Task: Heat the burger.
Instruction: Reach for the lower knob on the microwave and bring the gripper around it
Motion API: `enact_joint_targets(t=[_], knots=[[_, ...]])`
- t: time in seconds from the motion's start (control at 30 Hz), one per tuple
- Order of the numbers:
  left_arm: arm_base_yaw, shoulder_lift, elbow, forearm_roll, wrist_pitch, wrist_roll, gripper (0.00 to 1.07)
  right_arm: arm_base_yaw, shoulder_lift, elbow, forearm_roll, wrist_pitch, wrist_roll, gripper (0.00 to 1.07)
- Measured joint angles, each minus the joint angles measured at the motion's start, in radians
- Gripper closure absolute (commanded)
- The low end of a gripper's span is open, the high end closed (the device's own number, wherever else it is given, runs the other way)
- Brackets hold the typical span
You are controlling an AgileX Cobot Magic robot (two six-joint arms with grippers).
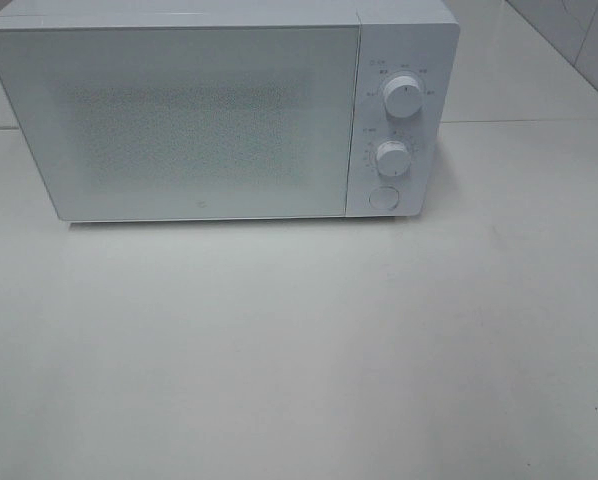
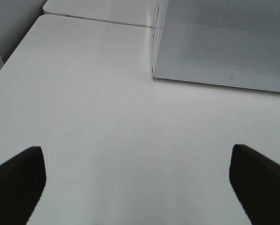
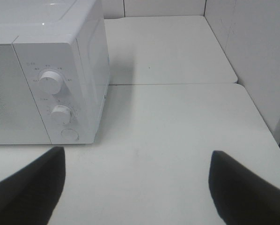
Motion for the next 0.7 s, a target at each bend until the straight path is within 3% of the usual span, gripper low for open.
enact_joint_targets(t=[0.7], knots=[[0.0, 0.0, 0.0, 0.0, 0.0, 0.0, 0.06, 0.0, 0.215, 0.185, -0.016, -0.452, 0.001, 0.31]])
